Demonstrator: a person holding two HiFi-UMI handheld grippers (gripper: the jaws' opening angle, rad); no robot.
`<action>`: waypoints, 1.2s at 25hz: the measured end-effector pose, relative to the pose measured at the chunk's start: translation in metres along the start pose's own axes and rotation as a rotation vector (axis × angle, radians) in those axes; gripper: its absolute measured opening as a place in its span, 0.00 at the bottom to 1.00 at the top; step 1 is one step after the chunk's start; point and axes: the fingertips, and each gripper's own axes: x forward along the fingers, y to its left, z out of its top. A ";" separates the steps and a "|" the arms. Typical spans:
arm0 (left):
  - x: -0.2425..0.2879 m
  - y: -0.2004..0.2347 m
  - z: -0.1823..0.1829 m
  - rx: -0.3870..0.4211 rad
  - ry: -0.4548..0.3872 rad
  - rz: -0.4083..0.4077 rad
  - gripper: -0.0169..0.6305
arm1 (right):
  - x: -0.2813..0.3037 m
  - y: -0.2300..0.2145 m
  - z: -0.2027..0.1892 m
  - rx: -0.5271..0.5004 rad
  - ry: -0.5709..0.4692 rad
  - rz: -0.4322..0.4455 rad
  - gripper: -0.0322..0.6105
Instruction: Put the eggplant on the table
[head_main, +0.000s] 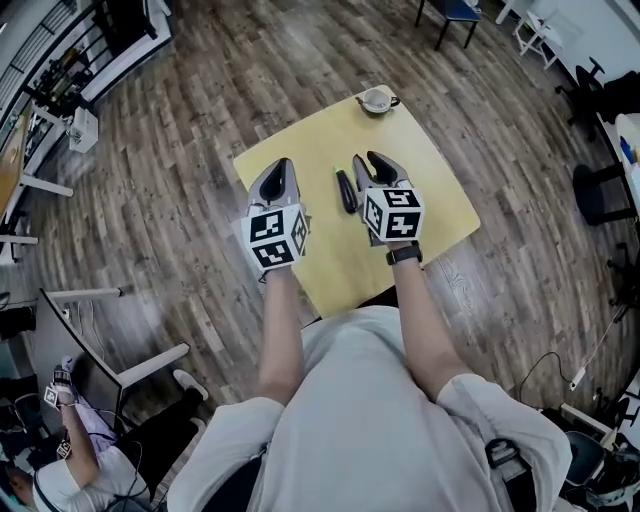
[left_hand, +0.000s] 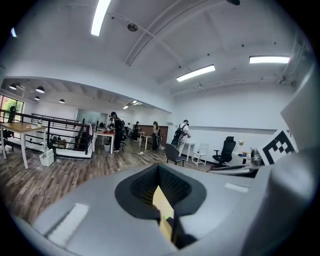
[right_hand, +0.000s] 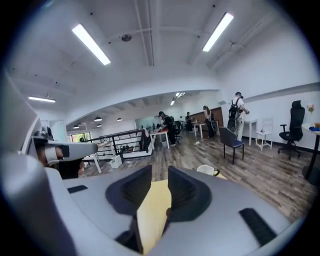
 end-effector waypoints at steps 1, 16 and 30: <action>-0.003 -0.002 0.006 0.005 -0.013 -0.005 0.04 | -0.006 0.002 0.011 -0.007 -0.032 -0.004 0.21; -0.055 -0.017 0.062 0.077 -0.132 -0.021 0.04 | -0.100 -0.002 0.089 -0.107 -0.261 -0.098 0.07; -0.056 -0.031 0.046 0.061 -0.125 -0.045 0.04 | -0.118 -0.008 0.079 -0.190 -0.225 -0.139 0.07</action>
